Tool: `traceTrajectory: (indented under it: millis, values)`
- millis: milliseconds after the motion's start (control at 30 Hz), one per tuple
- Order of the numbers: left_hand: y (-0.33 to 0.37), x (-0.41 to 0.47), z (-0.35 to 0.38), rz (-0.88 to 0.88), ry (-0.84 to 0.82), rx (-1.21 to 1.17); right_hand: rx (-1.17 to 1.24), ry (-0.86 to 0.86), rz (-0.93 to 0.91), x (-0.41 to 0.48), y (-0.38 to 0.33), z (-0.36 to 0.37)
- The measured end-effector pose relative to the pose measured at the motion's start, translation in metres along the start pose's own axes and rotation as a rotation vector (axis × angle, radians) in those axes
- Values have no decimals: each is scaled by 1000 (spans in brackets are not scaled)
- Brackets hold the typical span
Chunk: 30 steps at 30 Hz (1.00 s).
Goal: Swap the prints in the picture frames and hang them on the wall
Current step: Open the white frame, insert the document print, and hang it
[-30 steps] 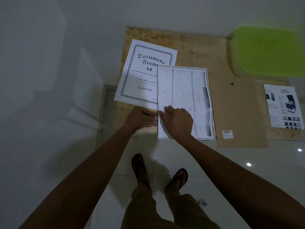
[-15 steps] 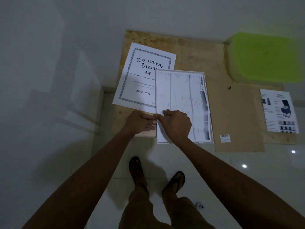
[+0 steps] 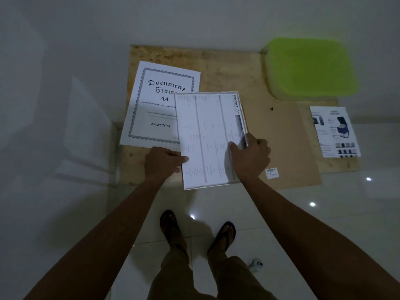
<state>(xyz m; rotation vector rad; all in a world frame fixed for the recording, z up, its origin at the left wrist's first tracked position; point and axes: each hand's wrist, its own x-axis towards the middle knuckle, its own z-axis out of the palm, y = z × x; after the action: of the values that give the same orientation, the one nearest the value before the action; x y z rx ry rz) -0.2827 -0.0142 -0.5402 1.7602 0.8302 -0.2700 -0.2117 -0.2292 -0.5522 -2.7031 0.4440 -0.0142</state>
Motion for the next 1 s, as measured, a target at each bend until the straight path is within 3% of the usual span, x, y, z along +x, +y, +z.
traceTrajectory:
  millis: [200,567,733,900,1000]
  values:
    - [2,1,4,-1,52,88,40,-51,55,-2,9,9]
    - [1,4,7,-14,73,97,-1,72,-28,-5,11,15]
    - [-1,7,6,-18,61,103,215,181,-22,-4,8,15]
    - [-2,9,3,-64,27,38,653,93,251,8,12,2]
    - [-2,7,-1,-83,-20,-16,752,21,259,16,17,-10]
